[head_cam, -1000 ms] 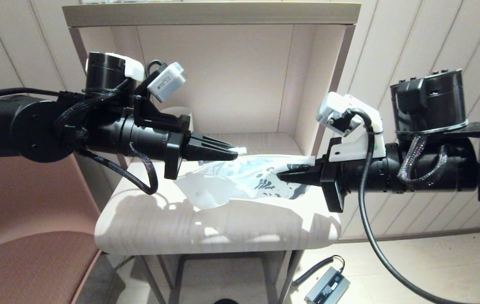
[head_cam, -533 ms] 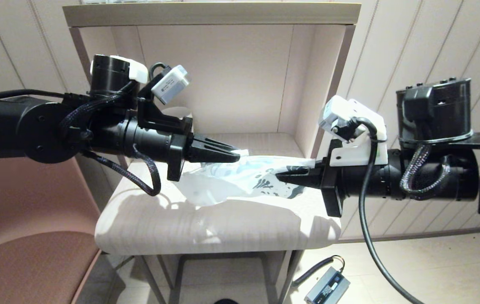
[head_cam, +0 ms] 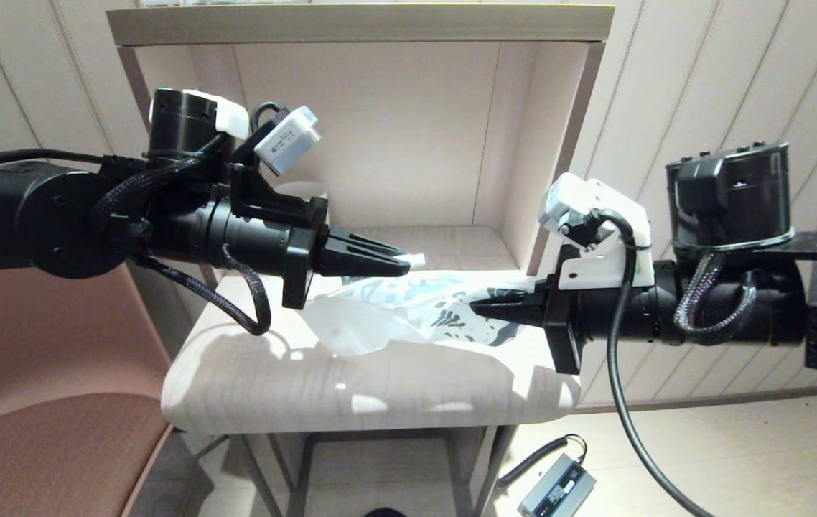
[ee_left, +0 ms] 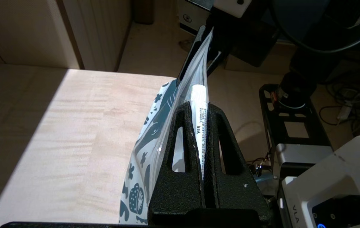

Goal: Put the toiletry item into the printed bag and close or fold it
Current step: Place the toothpaste in the storage bag

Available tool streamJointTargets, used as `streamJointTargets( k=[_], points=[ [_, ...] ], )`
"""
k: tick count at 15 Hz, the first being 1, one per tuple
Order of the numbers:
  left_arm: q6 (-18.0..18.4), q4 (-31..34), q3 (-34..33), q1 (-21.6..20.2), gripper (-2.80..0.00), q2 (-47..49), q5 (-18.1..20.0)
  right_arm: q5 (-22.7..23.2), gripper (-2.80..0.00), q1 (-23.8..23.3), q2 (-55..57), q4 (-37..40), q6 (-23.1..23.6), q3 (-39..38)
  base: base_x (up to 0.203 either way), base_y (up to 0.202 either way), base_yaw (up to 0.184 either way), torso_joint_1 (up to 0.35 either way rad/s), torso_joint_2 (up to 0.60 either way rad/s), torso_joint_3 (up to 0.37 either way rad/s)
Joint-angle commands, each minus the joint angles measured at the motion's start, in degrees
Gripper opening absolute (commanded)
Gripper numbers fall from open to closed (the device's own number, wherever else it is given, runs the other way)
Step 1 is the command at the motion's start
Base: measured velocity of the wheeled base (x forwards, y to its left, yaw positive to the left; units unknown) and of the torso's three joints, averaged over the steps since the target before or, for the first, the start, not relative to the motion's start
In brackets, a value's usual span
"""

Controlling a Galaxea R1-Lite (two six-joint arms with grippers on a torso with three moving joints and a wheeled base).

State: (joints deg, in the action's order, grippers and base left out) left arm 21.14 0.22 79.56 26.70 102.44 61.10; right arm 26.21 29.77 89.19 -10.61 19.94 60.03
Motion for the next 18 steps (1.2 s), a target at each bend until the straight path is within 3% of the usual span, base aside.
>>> streamJointTargets(
  k=[1,6,8,18],
  points=[
    [0.18,0.04,-0.81,0.25,-2.80,-0.71,0.34,0.25,-2.80,-0.24,0.46,-0.03,0.10,0.18,0.000,0.000,0.000,0.000,0.00,0.000],
    [0.20,-0.03,-0.42,1.71,-2.80,0.67,-0.12,0.25,-2.80,0.38,0.37,0.15,0.09,0.18,0.000,0.000,0.000,0.000,0.00,0.000],
    [0.49,-0.21,-0.30,2.93,-2.80,1.89,-2.84,0.25,-2.80,0.46,0.20,0.15,0.10,0.09,0.000,0.000,0.000,0.000,0.00,0.000],
    [1.54,-0.22,0.44,5.64,-2.80,5.14,-6.02,0.25,-2.80,0.55,0.02,0.06,0.10,-0.26,0.000,0.000,0.000,0.000,0.00,0.000]
  ],
)
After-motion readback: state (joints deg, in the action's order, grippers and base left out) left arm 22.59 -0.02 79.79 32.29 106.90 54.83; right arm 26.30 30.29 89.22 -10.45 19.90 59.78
